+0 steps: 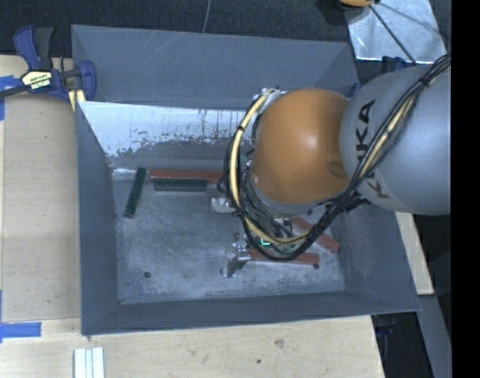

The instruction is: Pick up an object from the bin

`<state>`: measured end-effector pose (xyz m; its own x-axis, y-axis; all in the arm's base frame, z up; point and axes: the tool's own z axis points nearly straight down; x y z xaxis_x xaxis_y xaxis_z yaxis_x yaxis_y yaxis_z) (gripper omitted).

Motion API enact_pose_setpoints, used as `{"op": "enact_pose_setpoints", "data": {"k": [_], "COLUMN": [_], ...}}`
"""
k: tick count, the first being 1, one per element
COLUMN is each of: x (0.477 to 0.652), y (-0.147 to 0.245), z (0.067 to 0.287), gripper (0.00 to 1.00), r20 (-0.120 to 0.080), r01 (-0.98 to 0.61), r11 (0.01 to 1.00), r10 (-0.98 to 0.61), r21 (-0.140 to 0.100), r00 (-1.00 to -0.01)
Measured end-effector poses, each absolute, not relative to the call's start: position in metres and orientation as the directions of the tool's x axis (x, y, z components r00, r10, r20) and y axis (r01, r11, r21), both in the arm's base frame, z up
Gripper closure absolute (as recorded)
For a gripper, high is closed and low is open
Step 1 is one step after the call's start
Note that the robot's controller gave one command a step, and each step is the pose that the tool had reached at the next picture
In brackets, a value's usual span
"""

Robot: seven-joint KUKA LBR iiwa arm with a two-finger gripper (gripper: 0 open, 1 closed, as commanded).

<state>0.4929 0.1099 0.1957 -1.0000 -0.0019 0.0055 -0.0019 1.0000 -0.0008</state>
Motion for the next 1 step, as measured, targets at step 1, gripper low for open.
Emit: {"op": "enact_pose_setpoints", "data": {"k": [1], "x": [0.4947], "y": [0.1097], "z": [0.1995], "gripper": [0.00], "r20": [-0.002], "r01": [0.000], "r11": [1.000], "r10": [0.000], "r21": [0.001], "r00": [-1.000]}}
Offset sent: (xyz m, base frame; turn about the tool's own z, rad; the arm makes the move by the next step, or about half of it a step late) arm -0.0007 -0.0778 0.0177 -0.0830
